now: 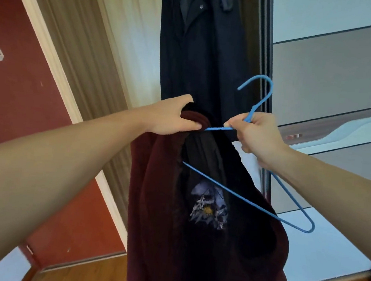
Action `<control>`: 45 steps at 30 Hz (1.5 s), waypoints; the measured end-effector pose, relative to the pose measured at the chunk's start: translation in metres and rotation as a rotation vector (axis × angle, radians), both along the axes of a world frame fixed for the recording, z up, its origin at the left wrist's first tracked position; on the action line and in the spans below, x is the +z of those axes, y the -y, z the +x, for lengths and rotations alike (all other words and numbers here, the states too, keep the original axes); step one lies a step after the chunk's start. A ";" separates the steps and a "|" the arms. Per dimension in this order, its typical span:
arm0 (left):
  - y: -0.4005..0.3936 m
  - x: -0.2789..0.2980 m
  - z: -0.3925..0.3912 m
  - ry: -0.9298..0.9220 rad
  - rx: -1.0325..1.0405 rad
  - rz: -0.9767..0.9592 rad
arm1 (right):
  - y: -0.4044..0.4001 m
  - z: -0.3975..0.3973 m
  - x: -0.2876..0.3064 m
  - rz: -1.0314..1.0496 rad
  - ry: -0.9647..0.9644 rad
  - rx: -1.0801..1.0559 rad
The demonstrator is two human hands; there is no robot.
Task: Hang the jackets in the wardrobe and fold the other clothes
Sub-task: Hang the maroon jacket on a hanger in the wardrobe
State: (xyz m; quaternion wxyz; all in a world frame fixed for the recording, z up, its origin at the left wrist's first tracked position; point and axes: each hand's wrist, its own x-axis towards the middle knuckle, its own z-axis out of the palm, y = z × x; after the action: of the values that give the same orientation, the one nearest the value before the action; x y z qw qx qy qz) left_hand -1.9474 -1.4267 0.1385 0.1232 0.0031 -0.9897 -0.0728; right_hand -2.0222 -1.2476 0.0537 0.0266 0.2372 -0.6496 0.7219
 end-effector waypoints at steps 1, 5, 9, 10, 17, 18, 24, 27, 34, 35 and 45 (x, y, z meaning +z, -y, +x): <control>-0.005 -0.005 -0.004 0.015 0.006 -0.041 | -0.003 -0.005 -0.005 0.000 0.022 -0.019; -0.019 -0.033 -0.017 0.047 -0.036 -0.065 | -0.012 -0.016 -0.028 0.006 0.061 -0.077; -0.021 -0.048 -0.026 0.069 -0.169 -0.084 | -0.010 -0.021 -0.034 0.077 0.060 -0.124; -0.021 -0.050 -0.028 0.060 -0.183 -0.095 | -0.008 -0.025 -0.035 0.121 0.036 -0.183; -0.010 -0.038 -0.020 -0.024 -0.108 -0.205 | -0.007 -0.004 -0.085 0.363 -0.771 -0.514; -0.008 -0.032 -0.017 -0.041 -0.092 -0.215 | -0.009 -0.001 -0.096 0.442 -0.948 -0.463; 0.000 0.007 0.009 -0.158 -0.062 -0.244 | 0.022 -0.011 -0.125 0.954 -0.356 -0.148; 0.011 0.023 0.036 -0.233 -0.066 -0.291 | 0.044 -0.019 -0.135 0.867 -0.270 -0.255; 0.068 0.024 0.109 -0.308 0.043 -0.338 | 0.062 -0.044 -0.143 0.505 -0.126 -0.184; 0.077 0.020 0.118 -0.308 0.066 -0.341 | 0.060 -0.049 -0.133 0.449 -0.163 -0.161; 0.109 -0.009 0.159 -0.280 0.257 -0.485 | 0.038 -0.046 -0.017 0.796 -0.516 -0.221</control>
State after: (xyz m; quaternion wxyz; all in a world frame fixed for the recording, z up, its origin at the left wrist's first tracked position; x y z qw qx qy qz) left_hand -1.7883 -1.5356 0.1297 0.2640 0.0888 -0.9430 0.1820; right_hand -2.0677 -1.2860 0.0372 0.1706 0.3298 -0.8687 0.3279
